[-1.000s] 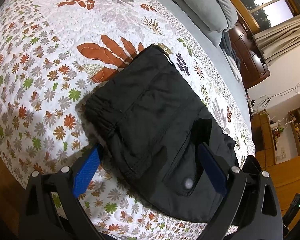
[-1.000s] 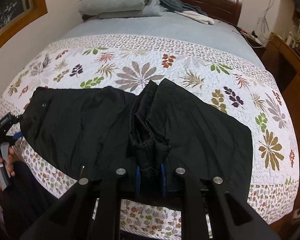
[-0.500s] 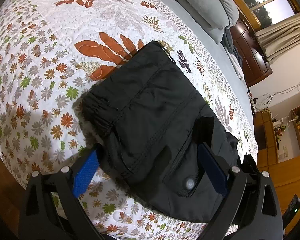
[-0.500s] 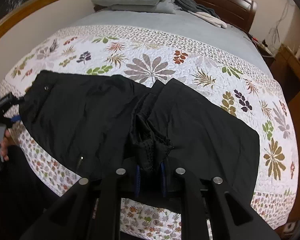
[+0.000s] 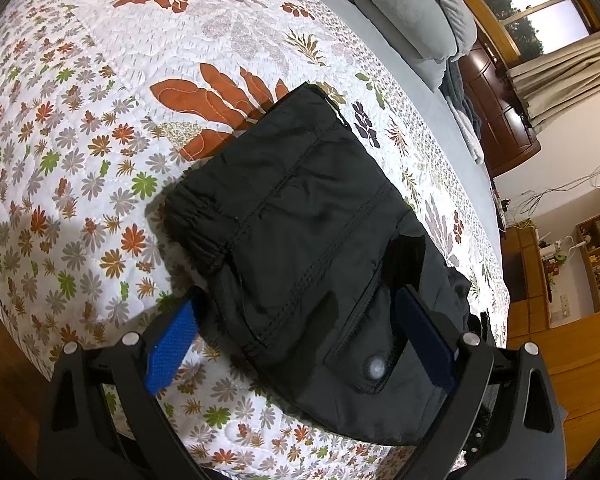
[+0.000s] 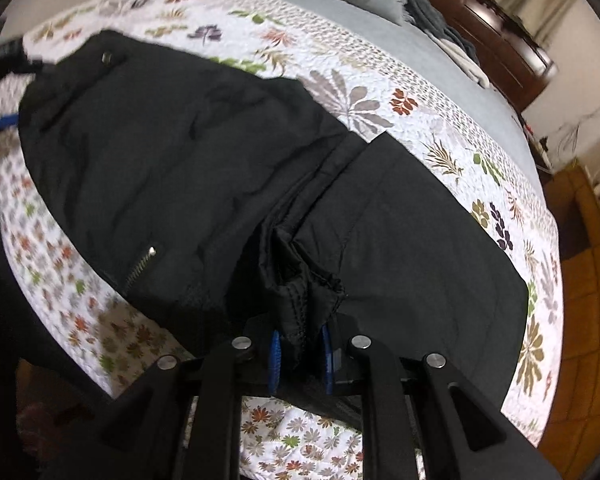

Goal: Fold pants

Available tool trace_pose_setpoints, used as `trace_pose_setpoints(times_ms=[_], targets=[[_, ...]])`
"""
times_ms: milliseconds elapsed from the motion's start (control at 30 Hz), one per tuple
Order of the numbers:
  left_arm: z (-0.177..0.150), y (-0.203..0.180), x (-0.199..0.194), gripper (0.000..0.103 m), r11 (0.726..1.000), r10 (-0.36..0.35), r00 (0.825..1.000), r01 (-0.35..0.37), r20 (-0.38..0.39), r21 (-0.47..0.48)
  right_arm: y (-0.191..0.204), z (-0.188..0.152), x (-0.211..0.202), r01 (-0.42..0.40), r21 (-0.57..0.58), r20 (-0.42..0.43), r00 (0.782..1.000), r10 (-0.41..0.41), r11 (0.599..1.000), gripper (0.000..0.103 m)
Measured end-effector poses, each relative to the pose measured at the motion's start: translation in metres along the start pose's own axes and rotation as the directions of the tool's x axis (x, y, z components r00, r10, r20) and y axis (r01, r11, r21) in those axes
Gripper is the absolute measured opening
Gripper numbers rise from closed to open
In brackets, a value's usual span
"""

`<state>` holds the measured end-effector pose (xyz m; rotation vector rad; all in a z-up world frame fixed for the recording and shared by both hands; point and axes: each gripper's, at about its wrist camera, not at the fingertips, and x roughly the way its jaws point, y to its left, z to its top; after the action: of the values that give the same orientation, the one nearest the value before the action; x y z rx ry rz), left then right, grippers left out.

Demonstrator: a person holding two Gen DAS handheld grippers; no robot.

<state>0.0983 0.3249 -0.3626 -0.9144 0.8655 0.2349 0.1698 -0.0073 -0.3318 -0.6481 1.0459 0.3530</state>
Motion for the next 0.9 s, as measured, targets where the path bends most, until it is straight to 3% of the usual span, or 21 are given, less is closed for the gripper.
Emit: trace_pose_setpoints(times_ms=[167,233,333,367,400,467,600,900], targets=[[0.0,0.0,-0.001,0.095,1.0,-0.005,1.0,0.005,-0.002,0.004,0.009,-0.007,0.011,-0.013,-0.027,0.01,1.0,0.013,1.0,0.027],[-0.001,-0.001,-0.001,0.095,1.0,-0.007,1.0,0.007,-0.004,0.007,0.002,-0.007,0.003,-0.096,-0.004,0.017,0.995,0.096,0.995,0.042],[-0.001,-0.001,-0.001,0.095,1.0,-0.012,1.0,0.012,-0.003,0.007,-0.03,-0.007,-0.028,-0.336,0.122,0.098,0.94,0.325,0.934,0.06],[-0.002,-0.001,-0.001,0.095,1.0,-0.014,1.0,0.014,-0.002,0.005,-0.046,-0.008,-0.038,-0.392,0.176,0.141,0.918,0.371,0.903,0.071],[-0.002,-0.001,-0.002,0.095,1.0,-0.016,1.0,0.016,-0.002,0.004,-0.063,-0.009,-0.047,-0.418,0.234,0.181,0.906,0.383,0.878,0.072],[-0.002,0.0,-0.003,0.095,1.0,-0.023,1.0,0.023,0.0,0.002,-0.086,-0.011,-0.047,-0.413,0.303,0.198,0.909,0.367,0.859,0.071],[-0.002,0.002,-0.005,0.095,1.0,-0.03,1.0,0.03,-0.002,-0.005,-0.104,-0.014,-0.018,-0.298,0.398,0.114,0.954,0.276,0.867,0.06],[-0.004,0.003,-0.005,0.095,0.999,-0.044,0.999,0.044,-0.008,-0.018,-0.058,-0.02,0.02,-0.228,0.309,-0.042,0.967,0.253,0.923,0.058]])
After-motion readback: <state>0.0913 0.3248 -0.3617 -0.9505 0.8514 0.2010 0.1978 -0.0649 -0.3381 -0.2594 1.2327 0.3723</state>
